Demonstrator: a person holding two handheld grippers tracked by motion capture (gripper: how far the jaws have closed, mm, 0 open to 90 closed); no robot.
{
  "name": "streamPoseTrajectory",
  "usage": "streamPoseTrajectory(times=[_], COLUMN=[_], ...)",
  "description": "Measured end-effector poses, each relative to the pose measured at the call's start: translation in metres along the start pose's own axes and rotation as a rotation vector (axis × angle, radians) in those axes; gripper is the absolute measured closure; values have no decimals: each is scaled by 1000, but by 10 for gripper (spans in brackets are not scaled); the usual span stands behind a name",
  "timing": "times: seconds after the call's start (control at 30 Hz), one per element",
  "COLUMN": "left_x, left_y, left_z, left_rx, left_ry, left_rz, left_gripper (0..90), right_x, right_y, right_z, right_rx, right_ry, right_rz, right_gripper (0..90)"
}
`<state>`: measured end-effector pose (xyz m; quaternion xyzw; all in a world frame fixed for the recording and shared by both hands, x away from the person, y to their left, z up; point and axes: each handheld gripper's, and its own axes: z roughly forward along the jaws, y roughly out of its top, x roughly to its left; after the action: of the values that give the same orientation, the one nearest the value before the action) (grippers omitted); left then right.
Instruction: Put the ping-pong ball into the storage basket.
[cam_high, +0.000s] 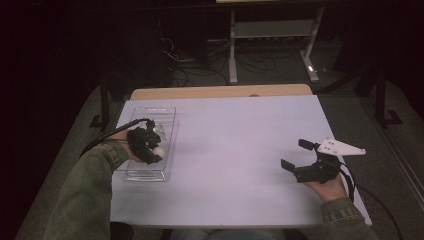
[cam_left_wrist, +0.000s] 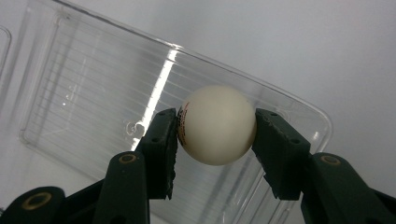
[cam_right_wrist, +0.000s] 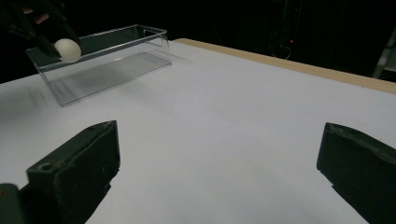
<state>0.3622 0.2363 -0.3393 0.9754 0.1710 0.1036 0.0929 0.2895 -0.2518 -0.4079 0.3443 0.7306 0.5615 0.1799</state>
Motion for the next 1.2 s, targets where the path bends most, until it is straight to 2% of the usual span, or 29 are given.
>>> streamPoseTrajectory(times=[0.6, 0.9, 1.07, 1.2], left_x=[4, 7, 8, 7], left_y=[-8, -5, -5, -4], left_z=[26, 35, 39, 44], left_rx=[23, 31, 47, 52], left_ry=[-30, -45, -77, -74], left_rz=[-18, -16, -11, -14], left_gripper=[505, 505, 505, 504], right_x=[-2, -3, -4, -5], right_y=[-1, -1, -1, -1], right_z=[-1, -1, -1, -1], right_rx=[0, 4, 1, 2], right_ry=[-14, -15, -19, -20], right_rz=[-8, -7, -7, -8], right_gripper=[0, 0, 0, 0])
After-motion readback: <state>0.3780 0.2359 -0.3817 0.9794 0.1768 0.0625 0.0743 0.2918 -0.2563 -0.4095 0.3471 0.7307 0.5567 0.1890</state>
